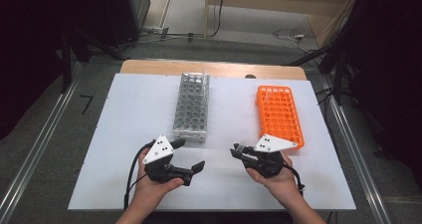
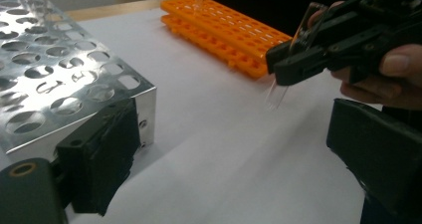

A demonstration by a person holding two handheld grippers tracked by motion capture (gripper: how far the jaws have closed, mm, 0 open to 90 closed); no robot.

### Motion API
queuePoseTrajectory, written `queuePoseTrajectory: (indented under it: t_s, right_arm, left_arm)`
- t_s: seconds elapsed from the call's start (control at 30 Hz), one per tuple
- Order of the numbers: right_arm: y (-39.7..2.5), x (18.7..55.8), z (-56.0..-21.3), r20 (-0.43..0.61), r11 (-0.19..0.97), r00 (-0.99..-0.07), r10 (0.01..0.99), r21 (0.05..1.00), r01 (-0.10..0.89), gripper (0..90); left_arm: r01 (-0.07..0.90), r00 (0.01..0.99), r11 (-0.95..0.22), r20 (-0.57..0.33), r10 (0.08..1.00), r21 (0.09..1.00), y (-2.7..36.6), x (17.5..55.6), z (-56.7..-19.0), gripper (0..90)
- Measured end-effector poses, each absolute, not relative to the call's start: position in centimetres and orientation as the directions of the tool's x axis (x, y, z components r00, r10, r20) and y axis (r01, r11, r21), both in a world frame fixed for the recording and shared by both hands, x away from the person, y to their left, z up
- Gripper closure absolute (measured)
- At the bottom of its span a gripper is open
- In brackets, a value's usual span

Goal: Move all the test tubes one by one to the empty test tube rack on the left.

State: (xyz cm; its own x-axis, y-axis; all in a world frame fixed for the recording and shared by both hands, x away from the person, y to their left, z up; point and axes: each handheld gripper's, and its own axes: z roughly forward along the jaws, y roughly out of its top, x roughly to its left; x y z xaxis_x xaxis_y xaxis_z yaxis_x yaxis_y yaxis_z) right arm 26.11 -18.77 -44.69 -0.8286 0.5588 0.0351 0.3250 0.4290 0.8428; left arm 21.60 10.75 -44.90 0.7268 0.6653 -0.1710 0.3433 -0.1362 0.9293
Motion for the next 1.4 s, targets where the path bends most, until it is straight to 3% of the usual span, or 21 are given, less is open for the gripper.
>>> queuePoseTrajectory:
  t_s: [0.5,1.03,1.4]
  right_arm:
    - [-15.1,24.5,-45.4,0.032,0.489,-0.887,0.462,0.825,0.284,73.3]
    - [-13.8,23.6,-45.2,0.034,0.507,-0.910,0.413,0.822,0.261,73.3]
    - [-14.0,23.8,-45.1,0.043,0.499,-0.907,0.420,0.824,0.270,73.1]
  left_arm:
    - [0.308,0.812,-0.134,-0.187,0.553,0.942,8.0,21.7,-44.2,46.2]
    - [0.298,0.844,-0.176,-0.173,0.507,0.938,6.7,21.7,-44.3,71.4]
    - [0.281,0.832,-0.171,-0.151,0.534,0.944,6.8,21.7,-44.2,76.3]
